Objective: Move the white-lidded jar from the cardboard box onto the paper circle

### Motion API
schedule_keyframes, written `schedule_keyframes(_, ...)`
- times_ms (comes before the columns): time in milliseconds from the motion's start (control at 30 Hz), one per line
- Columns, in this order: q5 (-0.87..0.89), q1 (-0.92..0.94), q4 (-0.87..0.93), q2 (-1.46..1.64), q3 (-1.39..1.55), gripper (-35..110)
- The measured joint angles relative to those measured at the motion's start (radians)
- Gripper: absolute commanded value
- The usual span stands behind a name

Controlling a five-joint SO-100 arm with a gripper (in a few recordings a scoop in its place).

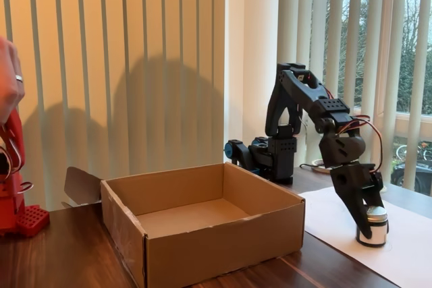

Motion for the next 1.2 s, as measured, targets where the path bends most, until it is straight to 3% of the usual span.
schedule_keyframes(1200,0.038,0.0,0.0,-0.051,-0.058,14)
